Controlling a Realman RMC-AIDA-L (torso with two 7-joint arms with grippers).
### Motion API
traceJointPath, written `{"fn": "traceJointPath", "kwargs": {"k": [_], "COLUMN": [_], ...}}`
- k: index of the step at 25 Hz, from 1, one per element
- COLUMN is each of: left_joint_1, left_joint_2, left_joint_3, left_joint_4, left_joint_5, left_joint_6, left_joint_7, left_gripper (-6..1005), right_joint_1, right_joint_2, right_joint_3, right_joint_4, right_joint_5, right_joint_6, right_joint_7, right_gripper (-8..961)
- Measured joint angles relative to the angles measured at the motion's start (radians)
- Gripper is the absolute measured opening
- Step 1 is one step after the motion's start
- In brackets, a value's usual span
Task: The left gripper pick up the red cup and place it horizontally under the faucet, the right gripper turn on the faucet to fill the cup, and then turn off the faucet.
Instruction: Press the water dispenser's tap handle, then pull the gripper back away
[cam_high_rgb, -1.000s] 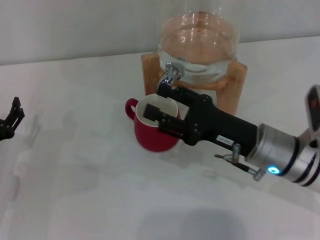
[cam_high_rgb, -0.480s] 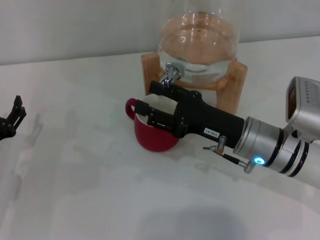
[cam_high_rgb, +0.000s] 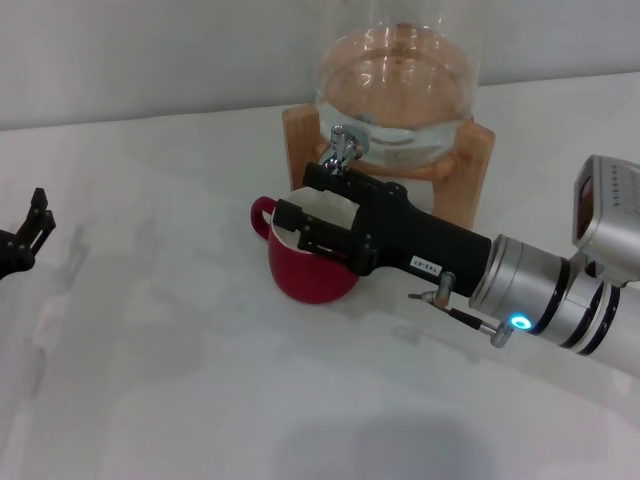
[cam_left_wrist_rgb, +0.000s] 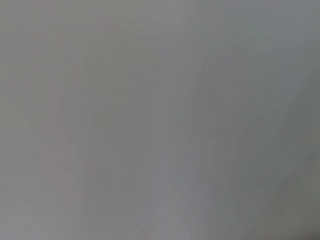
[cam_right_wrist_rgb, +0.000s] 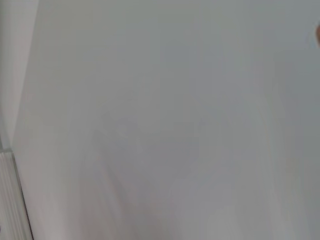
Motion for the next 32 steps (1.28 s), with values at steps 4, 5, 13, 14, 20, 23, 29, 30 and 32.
{"fn": "traceJointPath", "kwargs": {"k": [4, 5, 13, 14, 20, 23, 29, 30, 32], "left_joint_1": [0.000, 0.000, -0.002, -0.002, -0.003, -0.004, -0.005, -0.005, -0.004], "left_joint_2": [0.000, 0.001, 0.002, 0.002, 0.003, 0.003, 0.003, 0.003, 0.003], "left_joint_3": [0.000, 0.000, 0.000, 0.000, 0.000, 0.000, 0.000, 0.000, 0.000], "left_joint_4": [0.000, 0.000, 0.000, 0.000, 0.000, 0.000, 0.000, 0.000, 0.000], "left_joint_5": [0.000, 0.000, 0.000, 0.000, 0.000, 0.000, 0.000, 0.000, 0.000], "left_joint_6": [0.000, 0.000, 0.000, 0.000, 0.000, 0.000, 0.000, 0.000, 0.000], "left_joint_7": [0.000, 0.000, 0.002, 0.003, 0.004, 0.005, 0.006, 0.006, 0.006], "left_gripper": [887, 887, 887, 887, 887, 888, 888, 888, 888], "right_joint_1": [-0.004, -0.005, -0.015, -0.018, -0.025, -0.026, -0.036, -0.038, -0.042], "right_joint_2": [0.000, 0.000, 0.000, 0.000, 0.000, 0.000, -0.001, -0.002, -0.002], "right_joint_3": [0.009, 0.009, 0.018, 0.022, 0.024, 0.024, 0.025, 0.027, 0.032], "right_joint_4": [-0.001, -0.001, -0.005, -0.006, -0.009, -0.009, -0.010, -0.010, -0.011], "right_joint_5": [0.000, 0.001, 0.002, 0.001, 0.001, 0.001, 0.001, 0.000, 0.000], "right_joint_6": [0.005, 0.006, 0.006, 0.006, 0.006, 0.006, 0.007, 0.007, 0.007], "right_joint_7": [0.000, 0.000, -0.002, -0.002, -0.003, -0.003, -0.003, -0.003, -0.003], "right_gripper": [721, 721, 722, 722, 721, 721, 720, 720, 719]}}
